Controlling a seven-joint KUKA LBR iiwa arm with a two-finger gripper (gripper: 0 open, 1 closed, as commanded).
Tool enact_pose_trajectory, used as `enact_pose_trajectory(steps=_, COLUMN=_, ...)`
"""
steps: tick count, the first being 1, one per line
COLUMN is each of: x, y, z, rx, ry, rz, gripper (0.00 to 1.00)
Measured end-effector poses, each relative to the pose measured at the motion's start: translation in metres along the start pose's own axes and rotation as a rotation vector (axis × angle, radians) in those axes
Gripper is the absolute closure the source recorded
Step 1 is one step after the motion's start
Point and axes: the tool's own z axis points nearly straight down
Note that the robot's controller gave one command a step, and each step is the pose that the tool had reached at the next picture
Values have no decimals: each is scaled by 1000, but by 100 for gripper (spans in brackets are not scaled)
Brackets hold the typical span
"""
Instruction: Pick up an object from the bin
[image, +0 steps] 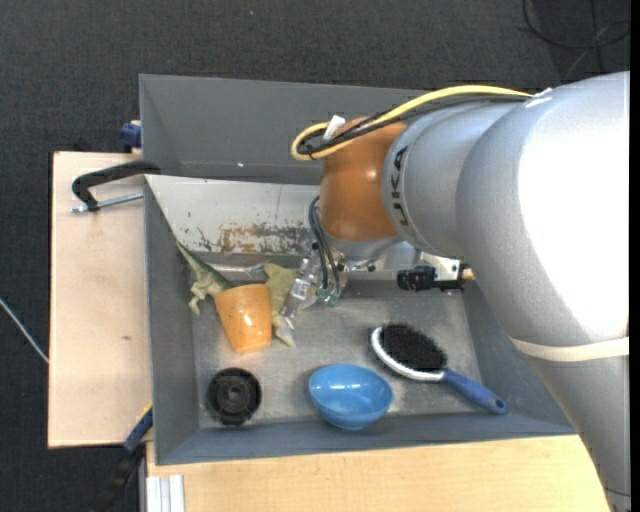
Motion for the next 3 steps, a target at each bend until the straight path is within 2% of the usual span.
enact_pose_trajectory(steps=1, x=-2, y=1, z=-35, rx=-1, ry=-2, rz=-2, gripper=100)
enact_pose_trajectory(steps=2, x=-2, y=2, z=-38, rx=1, ry=0, rz=-4, gripper=100)
enact_pose_trajectory(steps=3, x=-4, y=4, z=-70, rx=-3, ry=-2, rz=-6, gripper=100)
